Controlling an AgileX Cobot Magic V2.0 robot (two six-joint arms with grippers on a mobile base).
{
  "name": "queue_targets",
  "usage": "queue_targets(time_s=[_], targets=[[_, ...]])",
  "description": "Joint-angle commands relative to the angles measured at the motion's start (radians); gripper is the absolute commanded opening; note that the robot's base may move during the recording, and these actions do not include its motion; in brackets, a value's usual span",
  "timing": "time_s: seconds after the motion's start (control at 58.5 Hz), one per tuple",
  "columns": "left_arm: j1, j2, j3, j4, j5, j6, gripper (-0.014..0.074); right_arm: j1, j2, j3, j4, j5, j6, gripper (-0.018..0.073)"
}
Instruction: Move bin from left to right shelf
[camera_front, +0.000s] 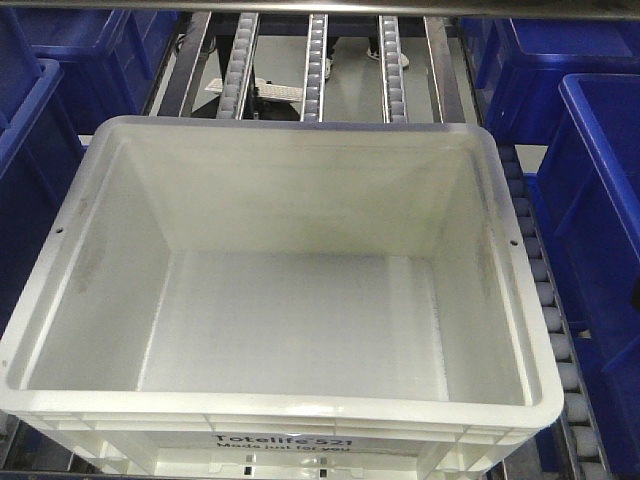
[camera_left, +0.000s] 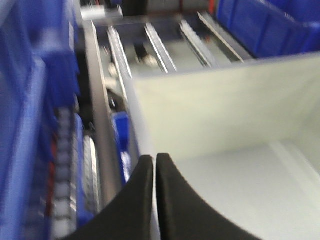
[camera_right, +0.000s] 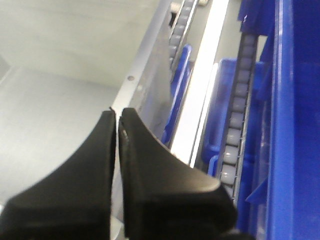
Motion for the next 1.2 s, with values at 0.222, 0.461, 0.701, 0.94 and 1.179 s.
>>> queue_targets(time_s=[0.222,0.461,0.701,0.94,1.179], targets=[[-0.006,0.103,-0.040,-0.104,-0.089,-0.006,-0.0006,-0.001,0.157,-0.077,0.105,-0.107,-0.003,-0.0005],[-0.006,0.103,-0.040,-0.092,-0.106,-0.003,0.0059,-0.001,0.161,-0.077,0.118,-0.150,-0.003,0.0068],[-0.006,0.103,-0.040,-0.092,-0.107,-0.003,0.0258,-0.001,0.161,-0.077,0.118,-0.152,-0.003,0.0332],[-0.006,0.103,-0.040,-0.095,-0.121,-0.003,0.0418,-0.001,0.161,-0.077,0.117,-0.152,-0.003,0.0666],[-0.006,0.143,-0.049,-0.092,-0.120,-0.003,0.0422,-0.001,0.170,-0.077,0.119,-0.152,0.008,0.0686]])
